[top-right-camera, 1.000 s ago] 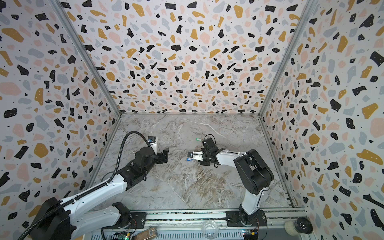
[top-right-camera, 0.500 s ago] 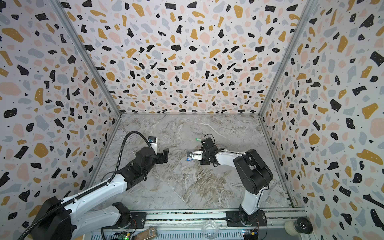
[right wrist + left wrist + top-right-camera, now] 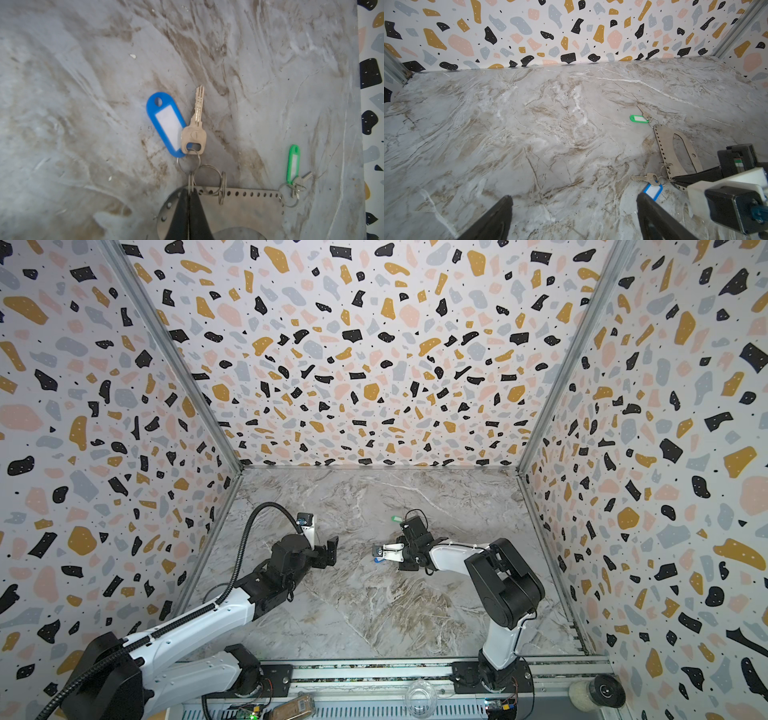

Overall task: Remove the keys from the keyring
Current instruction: 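Lower the right gripper and grasp the metal plate edge near the keyrings, then lift the plate with the right gripper toward the left gripper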

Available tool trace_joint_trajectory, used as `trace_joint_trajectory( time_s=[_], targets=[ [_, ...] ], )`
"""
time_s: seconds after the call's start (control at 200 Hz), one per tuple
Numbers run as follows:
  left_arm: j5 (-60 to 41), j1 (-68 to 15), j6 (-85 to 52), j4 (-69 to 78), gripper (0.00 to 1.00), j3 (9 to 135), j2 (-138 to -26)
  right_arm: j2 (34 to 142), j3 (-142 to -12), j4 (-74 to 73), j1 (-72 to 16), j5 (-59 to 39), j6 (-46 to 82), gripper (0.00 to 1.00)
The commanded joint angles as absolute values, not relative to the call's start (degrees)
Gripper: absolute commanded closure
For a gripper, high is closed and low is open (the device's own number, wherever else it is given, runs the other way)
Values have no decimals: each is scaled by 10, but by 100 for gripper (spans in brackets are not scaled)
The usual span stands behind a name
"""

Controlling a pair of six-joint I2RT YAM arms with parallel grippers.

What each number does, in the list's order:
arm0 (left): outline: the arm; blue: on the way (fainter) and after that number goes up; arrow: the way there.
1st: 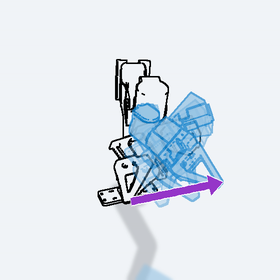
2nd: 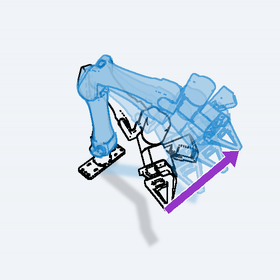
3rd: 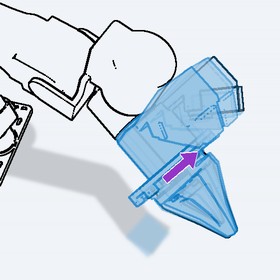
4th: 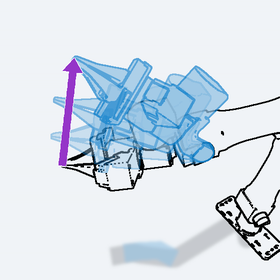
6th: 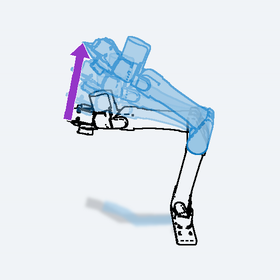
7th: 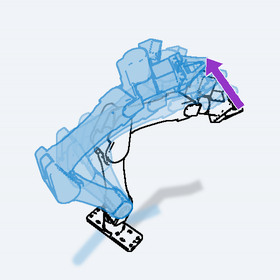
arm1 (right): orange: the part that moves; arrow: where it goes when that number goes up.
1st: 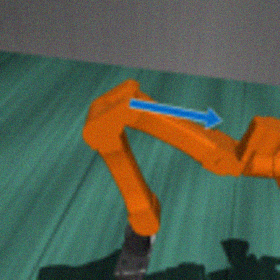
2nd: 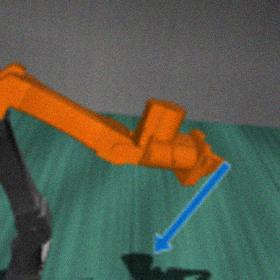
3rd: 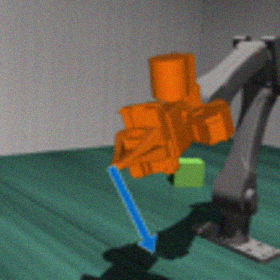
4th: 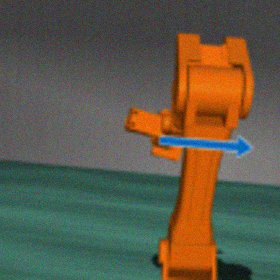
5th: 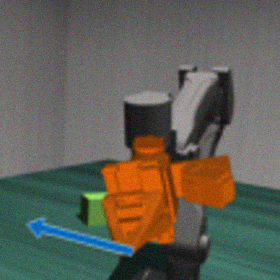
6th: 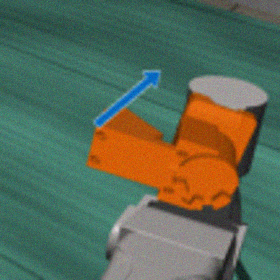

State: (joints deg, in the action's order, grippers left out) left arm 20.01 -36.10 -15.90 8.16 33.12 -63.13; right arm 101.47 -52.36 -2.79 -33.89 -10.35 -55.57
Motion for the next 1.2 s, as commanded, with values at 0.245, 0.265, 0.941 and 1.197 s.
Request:
trace_joint_trajectory(
  time_s=[0.245, 0.265, 0.941, 1.197],
  targets=[
    [220, -363, -135, 83, 7, 354, -613, 985, -542, -7, -346, -114, -563, 98],
    [222, -363, -133, 81, 7, 356, -611, 980, -542, -5, -346, -120, -562, 99],
    [180, -363, -63, 63, 9, 433, -548, 837, -553, 11, -302, -362, -454, 100],
    [59, -363, -54, 128, 11, 420, -517, 774, -548, -26, -278, -474, -378, 100]
  ],
)
